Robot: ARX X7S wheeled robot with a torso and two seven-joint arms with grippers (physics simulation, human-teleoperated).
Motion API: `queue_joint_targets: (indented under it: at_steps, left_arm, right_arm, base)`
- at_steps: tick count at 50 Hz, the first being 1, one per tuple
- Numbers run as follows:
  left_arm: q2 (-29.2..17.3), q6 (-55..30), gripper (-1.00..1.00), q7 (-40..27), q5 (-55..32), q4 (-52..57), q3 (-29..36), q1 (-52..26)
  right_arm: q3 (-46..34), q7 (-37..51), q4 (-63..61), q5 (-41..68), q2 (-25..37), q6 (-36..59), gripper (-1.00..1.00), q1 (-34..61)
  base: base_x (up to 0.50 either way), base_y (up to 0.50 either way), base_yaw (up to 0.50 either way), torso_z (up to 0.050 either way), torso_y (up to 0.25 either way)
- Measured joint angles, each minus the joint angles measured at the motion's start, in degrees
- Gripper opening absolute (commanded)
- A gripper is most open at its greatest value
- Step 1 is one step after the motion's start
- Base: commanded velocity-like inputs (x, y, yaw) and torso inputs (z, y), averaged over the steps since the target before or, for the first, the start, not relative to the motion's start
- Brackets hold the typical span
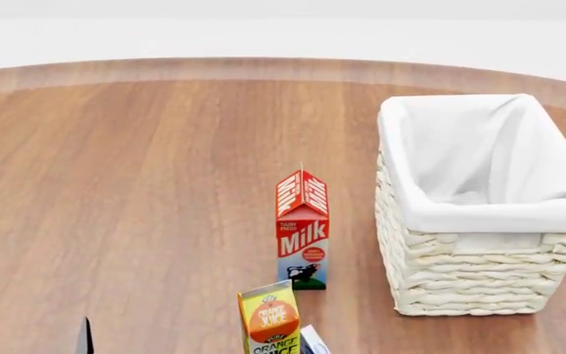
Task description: Pick up the tomato sauce, and put it in the basket.
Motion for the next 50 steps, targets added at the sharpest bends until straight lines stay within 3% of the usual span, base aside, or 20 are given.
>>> queue_joint_targets:
  at_steps: [50]
  left_arm:
    - [-1.63, -0.15, 1.0, -1.68, -1.09, -0.61, 1.58, -0.75]
  right_arm:
    - [-4.7, 0.31, 23.64, -2.36, -4.93, -5.97, 1.0, 17.08]
  base:
    - [0.0, 0.0, 0.0, 0.0, 0.0]
